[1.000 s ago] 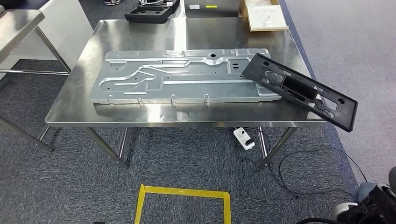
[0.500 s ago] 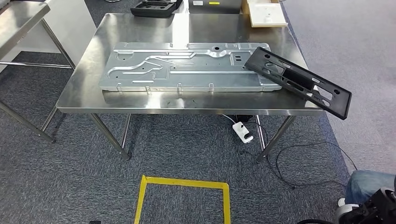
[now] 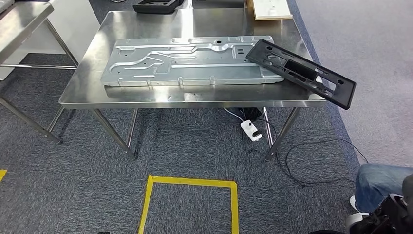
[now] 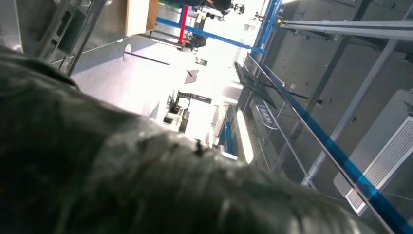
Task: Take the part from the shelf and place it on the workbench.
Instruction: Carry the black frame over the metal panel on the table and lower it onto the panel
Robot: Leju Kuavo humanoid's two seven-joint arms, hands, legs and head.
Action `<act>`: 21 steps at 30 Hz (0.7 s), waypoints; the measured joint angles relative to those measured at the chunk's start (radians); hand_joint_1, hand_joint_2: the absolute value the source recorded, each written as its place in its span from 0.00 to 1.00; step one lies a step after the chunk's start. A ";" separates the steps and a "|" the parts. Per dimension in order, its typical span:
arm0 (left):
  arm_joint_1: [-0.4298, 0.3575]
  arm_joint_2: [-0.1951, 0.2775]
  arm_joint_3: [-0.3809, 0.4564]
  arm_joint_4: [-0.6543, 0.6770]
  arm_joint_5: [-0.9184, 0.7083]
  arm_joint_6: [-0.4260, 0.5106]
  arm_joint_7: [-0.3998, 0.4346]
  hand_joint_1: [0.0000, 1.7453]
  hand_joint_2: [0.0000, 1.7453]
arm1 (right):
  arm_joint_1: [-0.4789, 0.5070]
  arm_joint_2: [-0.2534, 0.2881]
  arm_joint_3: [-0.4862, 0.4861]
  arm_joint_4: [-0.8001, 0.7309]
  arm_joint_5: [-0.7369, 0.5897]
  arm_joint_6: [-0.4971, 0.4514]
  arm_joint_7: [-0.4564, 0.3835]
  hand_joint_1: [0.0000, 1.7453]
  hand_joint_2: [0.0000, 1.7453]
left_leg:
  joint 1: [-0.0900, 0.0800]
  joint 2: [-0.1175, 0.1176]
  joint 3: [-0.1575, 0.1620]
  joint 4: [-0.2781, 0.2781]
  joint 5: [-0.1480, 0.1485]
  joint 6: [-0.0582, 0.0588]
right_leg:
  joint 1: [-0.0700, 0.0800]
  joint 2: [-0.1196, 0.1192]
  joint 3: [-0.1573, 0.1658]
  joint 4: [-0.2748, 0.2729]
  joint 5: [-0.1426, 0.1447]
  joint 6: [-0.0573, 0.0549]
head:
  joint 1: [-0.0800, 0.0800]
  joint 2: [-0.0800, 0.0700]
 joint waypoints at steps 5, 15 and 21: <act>-0.002 0.000 0.000 0.000 0.000 0.001 0.000 0.00 0.00 | 0.001 -0.002 0.005 -0.002 0.004 0.000 0.007 0.00 0.00 | -0.006 0.000 0.041 -0.105 0.015 0.032 | 0.002 0.000 -0.009 0.001 0.022 0.029 | 0.000 0.000; 0.000 0.000 -0.001 0.000 -0.005 0.002 -0.007 0.00 0.00 | 0.016 -0.010 0.000 -0.003 -0.024 0.000 0.106 0.00 0.00 | -0.001 0.007 -0.047 -0.093 0.083 0.047 | -0.004 0.004 0.058 0.101 -0.084 0.045 | 0.008 0.000; 0.000 0.001 -0.002 0.000 -0.006 0.003 -0.012 0.00 0.00 | 0.024 -0.008 -0.007 -0.005 -0.110 0.000 0.119 0.00 0.00 | -0.002 0.005 -0.071 -0.058 0.079 0.017 | -0.003 0.006 0.114 -0.023 -0.081 0.013 | 0.007 0.000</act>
